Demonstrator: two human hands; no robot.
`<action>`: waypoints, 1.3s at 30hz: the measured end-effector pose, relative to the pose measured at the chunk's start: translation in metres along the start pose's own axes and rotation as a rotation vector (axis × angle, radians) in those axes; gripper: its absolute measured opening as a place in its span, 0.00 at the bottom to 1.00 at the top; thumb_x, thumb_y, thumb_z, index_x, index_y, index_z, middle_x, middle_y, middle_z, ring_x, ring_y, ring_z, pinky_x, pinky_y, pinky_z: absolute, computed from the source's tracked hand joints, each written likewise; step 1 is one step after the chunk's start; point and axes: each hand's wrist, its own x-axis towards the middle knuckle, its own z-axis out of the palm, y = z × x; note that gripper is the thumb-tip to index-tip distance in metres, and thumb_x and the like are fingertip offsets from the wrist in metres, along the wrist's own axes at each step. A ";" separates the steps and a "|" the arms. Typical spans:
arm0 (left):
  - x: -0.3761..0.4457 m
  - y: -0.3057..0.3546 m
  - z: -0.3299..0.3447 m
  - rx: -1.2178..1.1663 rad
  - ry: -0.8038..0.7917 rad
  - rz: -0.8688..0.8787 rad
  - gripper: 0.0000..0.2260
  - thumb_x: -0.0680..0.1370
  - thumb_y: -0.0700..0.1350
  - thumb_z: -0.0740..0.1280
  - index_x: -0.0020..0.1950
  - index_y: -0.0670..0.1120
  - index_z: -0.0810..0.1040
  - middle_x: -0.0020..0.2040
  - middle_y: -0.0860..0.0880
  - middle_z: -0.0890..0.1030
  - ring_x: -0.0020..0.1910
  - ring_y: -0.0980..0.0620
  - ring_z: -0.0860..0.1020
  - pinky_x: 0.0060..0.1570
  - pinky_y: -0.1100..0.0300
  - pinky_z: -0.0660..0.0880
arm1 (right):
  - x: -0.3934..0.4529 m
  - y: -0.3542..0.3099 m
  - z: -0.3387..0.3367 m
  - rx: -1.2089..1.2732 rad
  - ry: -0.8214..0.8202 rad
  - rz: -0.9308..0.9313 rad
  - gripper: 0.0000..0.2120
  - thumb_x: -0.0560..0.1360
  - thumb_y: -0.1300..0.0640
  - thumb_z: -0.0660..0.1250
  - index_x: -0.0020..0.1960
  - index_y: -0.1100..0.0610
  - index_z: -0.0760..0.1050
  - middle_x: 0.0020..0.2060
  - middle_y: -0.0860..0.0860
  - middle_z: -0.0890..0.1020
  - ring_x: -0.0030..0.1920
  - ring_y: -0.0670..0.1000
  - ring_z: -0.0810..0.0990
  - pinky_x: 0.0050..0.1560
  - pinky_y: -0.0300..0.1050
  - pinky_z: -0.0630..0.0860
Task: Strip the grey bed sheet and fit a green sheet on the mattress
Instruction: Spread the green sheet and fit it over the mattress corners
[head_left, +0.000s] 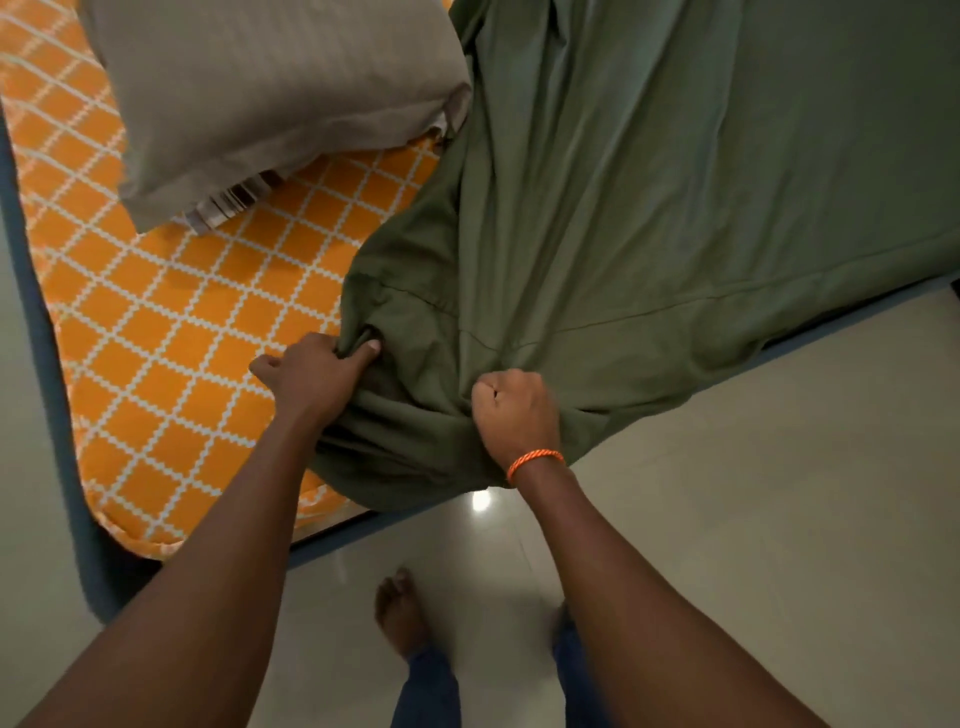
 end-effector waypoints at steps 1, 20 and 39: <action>-0.010 0.000 -0.006 -0.148 -0.002 -0.015 0.22 0.81 0.58 0.70 0.34 0.45 0.77 0.32 0.44 0.77 0.42 0.40 0.78 0.52 0.49 0.64 | 0.001 -0.006 -0.001 -0.035 -0.016 0.051 0.19 0.73 0.52 0.58 0.26 0.57 0.58 0.22 0.50 0.61 0.27 0.58 0.68 0.32 0.51 0.62; -0.121 -0.048 -0.078 -1.205 -0.791 -0.533 0.22 0.80 0.56 0.70 0.66 0.41 0.84 0.63 0.37 0.84 0.54 0.40 0.86 0.52 0.47 0.85 | -0.056 -0.051 0.036 0.162 0.160 0.057 0.09 0.82 0.55 0.62 0.59 0.53 0.78 0.52 0.49 0.80 0.50 0.50 0.78 0.51 0.49 0.77; -0.098 -0.002 -0.045 -1.553 -0.465 -0.269 0.22 0.69 0.39 0.59 0.59 0.39 0.84 0.62 0.38 0.82 0.61 0.38 0.81 0.73 0.41 0.72 | -0.089 -0.064 0.055 0.498 0.046 -0.009 0.08 0.86 0.48 0.59 0.55 0.50 0.74 0.45 0.47 0.78 0.47 0.46 0.77 0.47 0.43 0.73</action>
